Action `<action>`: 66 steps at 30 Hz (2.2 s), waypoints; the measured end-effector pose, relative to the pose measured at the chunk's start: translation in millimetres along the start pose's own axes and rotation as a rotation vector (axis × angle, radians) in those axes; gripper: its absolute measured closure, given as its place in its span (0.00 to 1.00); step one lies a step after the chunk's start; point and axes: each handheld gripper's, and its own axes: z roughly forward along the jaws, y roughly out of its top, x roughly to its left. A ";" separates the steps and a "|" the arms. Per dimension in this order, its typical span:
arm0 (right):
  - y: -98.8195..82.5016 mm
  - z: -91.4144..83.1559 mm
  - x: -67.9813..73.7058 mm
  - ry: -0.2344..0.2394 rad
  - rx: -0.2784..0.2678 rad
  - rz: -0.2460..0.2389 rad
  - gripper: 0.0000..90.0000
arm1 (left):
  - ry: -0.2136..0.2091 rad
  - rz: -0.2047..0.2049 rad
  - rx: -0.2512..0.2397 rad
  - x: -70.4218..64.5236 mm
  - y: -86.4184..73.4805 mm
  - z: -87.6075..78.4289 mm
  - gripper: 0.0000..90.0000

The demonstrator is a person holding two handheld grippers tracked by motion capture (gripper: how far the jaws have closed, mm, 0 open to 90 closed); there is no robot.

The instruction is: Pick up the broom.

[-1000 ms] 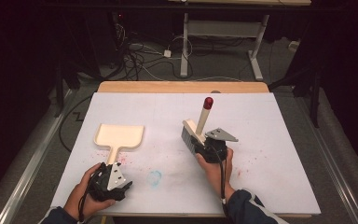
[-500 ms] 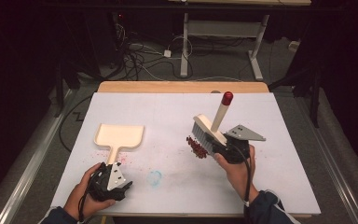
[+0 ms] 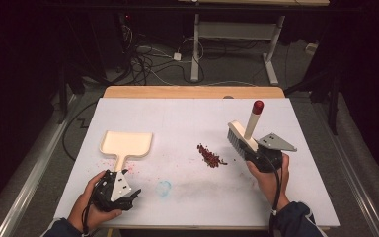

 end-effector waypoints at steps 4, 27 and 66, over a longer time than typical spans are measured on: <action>-5.7 10.8 -3.1 -0.014 0.040 -0.019 0.75 | 0.011 -0.005 -0.019 1.3 -0.1 -1.8 0.26; -2.9 20.2 9.6 0.004 0.251 -0.006 0.75 | 0.029 -0.042 -0.133 -0.5 4.5 -13.1 0.22; 38.2 69.2 8.5 0.179 -0.042 -0.116 0.75 | 0.023 -0.035 -0.114 1.0 6.8 -4.9 0.22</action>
